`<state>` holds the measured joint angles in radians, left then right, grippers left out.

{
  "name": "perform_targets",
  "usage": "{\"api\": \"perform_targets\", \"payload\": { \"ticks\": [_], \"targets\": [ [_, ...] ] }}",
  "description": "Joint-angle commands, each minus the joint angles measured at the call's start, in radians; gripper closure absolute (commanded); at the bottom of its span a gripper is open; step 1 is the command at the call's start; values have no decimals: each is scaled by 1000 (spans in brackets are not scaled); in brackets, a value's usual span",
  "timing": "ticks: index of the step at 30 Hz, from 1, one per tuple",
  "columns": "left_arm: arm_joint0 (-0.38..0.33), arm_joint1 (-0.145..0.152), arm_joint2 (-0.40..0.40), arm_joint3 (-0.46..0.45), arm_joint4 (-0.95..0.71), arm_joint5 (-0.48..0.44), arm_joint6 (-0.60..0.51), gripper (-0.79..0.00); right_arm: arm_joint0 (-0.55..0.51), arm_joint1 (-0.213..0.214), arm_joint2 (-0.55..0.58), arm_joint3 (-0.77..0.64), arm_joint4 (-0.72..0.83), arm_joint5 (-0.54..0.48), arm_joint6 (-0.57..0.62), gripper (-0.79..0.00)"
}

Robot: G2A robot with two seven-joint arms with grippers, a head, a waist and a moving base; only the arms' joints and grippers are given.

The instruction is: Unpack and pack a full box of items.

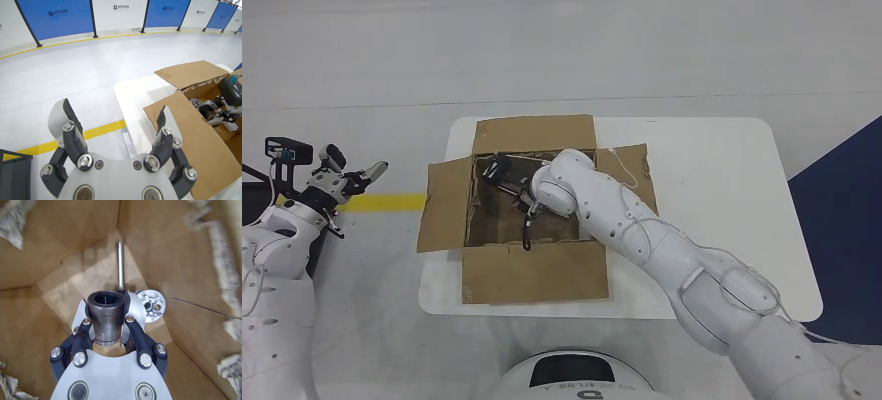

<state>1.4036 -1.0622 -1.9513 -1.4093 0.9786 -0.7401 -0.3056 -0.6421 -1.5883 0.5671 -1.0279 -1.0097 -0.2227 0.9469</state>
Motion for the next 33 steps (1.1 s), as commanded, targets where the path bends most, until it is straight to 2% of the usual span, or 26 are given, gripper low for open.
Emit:
{"api": "perform_targets", "payload": {
  "ticks": [1,6,13,17,22,33],
  "targets": [
    [0,0,0,0,0,0,0,-785,-46,31,51,-90,-26,0,-3,0],
    [0,0,0,0,0,0,0,-785,-188,103,196,-305,-75,-48,-68,0],
    [0,0,0,0,0,0,0,-785,-437,183,424,-588,-138,-169,-357,0],
    [0,0,0,0,0,0,0,-785,-561,213,531,-682,-146,-241,-483,0],
    [0,0,0,0,0,0,0,-785,-602,227,570,-696,-149,-284,-511,0],
    [0,0,0,0,0,0,0,-785,-608,238,587,-689,-150,-287,-566,0]
  ]
}}
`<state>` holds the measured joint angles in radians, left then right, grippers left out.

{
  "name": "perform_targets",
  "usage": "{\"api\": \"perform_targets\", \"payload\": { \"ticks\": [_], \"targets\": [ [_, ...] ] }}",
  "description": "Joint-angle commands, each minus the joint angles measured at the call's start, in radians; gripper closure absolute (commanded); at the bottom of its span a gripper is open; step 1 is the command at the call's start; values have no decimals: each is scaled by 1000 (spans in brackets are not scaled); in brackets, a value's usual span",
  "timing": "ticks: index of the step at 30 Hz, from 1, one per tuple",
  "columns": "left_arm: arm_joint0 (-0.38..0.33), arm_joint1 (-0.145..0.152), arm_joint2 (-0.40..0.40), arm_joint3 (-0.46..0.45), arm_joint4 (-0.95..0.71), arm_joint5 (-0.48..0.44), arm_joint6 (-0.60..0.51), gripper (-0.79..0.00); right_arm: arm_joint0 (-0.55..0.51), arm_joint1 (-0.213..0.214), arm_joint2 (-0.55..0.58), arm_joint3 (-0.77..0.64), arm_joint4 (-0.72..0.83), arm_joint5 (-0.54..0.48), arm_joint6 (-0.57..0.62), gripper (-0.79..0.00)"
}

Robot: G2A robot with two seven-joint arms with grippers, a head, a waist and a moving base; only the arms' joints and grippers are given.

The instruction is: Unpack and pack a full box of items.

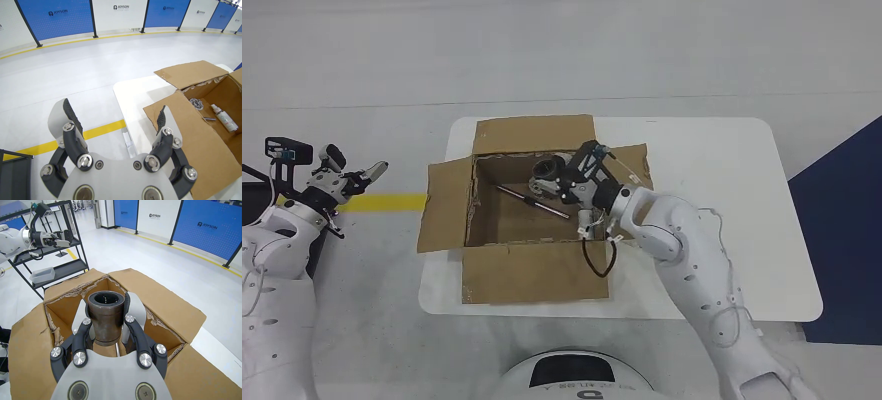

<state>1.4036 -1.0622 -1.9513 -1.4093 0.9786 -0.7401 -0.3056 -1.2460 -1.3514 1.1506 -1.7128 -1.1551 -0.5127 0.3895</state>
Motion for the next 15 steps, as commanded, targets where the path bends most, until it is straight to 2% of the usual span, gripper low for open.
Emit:
{"api": "perform_targets", "payload": {
  "ticks": [1,6,11,15],
  "targets": [
    [0,0,0,0,0,0,0,-785,-12,3,12,-12,-6,6,-21,0],
    [0,0,0,0,0,0,0,-785,-106,23,117,-72,-4,7,-110,0],
    [0,0,0,0,0,0,0,-785,-285,47,285,-161,0,9,-252,0],
    [0,0,0,0,0,0,0,-785,-414,56,383,-222,-20,84,-300,0]
  ]
}}
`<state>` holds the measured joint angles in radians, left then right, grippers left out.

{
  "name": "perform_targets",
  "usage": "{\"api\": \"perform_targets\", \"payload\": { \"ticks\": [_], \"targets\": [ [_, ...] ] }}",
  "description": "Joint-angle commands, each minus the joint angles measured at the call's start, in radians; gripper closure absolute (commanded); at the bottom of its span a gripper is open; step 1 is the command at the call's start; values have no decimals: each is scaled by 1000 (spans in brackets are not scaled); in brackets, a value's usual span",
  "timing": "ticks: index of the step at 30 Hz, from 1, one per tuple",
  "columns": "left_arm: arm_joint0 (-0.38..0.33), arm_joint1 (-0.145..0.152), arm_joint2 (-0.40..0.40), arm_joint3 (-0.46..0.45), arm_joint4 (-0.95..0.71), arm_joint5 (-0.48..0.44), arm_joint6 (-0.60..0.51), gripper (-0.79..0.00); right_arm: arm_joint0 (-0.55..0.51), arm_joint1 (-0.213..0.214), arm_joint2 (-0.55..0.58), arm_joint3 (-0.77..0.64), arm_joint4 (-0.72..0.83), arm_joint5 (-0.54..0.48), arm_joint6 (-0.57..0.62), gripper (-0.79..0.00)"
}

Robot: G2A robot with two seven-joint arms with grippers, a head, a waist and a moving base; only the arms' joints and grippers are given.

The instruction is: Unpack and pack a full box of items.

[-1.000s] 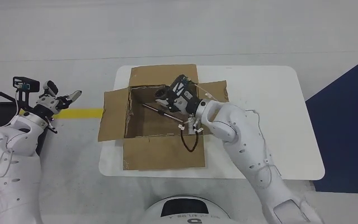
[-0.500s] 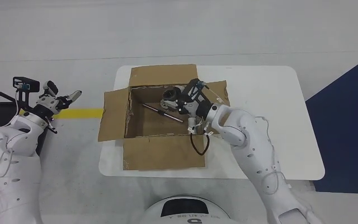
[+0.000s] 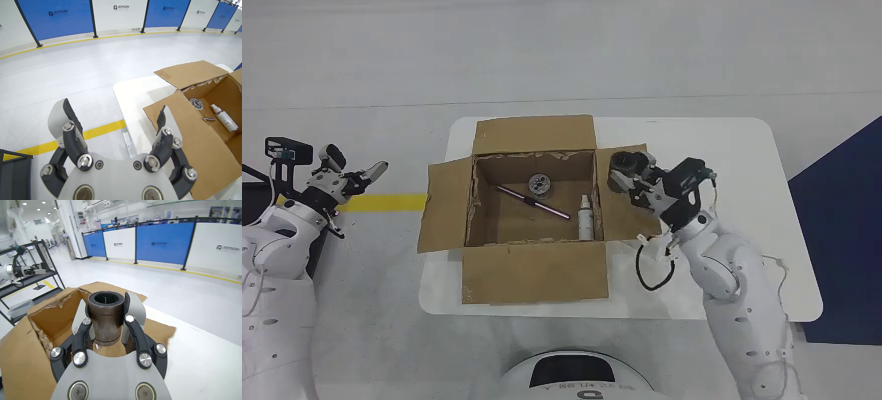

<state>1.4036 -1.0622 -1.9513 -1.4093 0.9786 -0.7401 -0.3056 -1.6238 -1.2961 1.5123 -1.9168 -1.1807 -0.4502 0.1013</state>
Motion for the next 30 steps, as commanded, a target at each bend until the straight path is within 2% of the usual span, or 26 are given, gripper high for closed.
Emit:
{"api": "perform_targets", "payload": {
  "ticks": [1,6,8,21,25,30],
  "targets": [
    [0,0,0,0,0,0,0,-785,-62,3,40,-26,22,19,-32,0],
    [0,0,0,0,0,0,0,-785,-152,8,125,-38,62,39,-110,0],
    [0,0,0,0,0,0,0,-785,-177,8,126,-55,51,41,-137,0],
    [0,0,0,0,0,0,0,-785,-182,9,110,-64,47,20,-146,0],
    [0,0,0,0,0,0,0,-785,-179,7,124,-46,38,86,-180,0],
    [0,0,0,0,0,0,0,-785,-167,6,191,57,103,165,-256,0]
  ]
}}
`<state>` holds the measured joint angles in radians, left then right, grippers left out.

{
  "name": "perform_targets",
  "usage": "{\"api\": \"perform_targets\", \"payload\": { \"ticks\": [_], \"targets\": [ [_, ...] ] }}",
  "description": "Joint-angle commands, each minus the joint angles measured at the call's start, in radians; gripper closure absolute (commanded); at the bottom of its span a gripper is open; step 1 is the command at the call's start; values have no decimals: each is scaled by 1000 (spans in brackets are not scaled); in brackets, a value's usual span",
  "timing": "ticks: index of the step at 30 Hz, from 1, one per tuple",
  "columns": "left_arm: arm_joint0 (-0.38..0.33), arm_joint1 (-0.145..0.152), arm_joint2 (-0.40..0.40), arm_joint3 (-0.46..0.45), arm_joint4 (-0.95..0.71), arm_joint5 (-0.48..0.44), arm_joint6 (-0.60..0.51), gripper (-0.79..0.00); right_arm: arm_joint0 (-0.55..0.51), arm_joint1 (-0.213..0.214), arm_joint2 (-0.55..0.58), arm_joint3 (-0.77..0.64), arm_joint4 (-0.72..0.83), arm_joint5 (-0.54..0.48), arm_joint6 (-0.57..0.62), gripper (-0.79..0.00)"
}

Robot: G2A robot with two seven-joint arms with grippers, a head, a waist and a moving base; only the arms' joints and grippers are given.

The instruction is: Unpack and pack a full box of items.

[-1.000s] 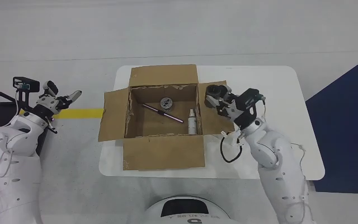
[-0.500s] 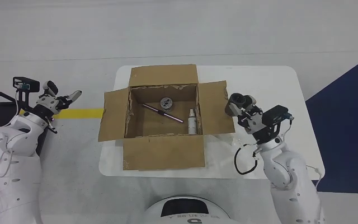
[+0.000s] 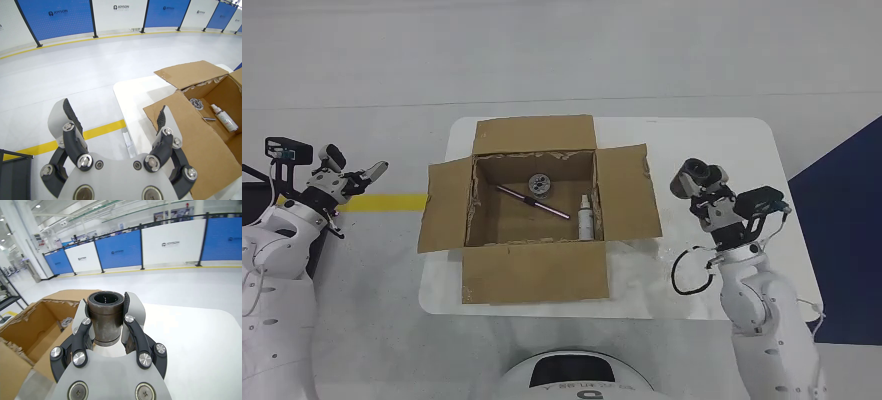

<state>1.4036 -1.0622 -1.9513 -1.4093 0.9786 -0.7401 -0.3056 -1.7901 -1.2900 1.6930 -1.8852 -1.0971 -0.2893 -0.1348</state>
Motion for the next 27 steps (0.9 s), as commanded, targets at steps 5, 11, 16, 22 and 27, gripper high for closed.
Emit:
{"api": "perform_targets", "payload": {
  "ticks": [5,11,16,22,27],
  "targets": [
    [0,0,0,0,0,0,0,-785,26,-3,53,168,136,-1,-97,0],
    [0,0,0,0,0,0,0,-785,182,-2,34,415,166,-21,-126,0],
    [0,0,0,0,0,0,0,-785,272,-5,3,549,118,29,-161,0],
    [0,0,0,0,0,0,0,-785,337,-10,-33,653,37,131,-238,0],
    [0,0,0,0,0,0,0,-785,358,-12,-50,697,1,166,-245,0]
  ]
}}
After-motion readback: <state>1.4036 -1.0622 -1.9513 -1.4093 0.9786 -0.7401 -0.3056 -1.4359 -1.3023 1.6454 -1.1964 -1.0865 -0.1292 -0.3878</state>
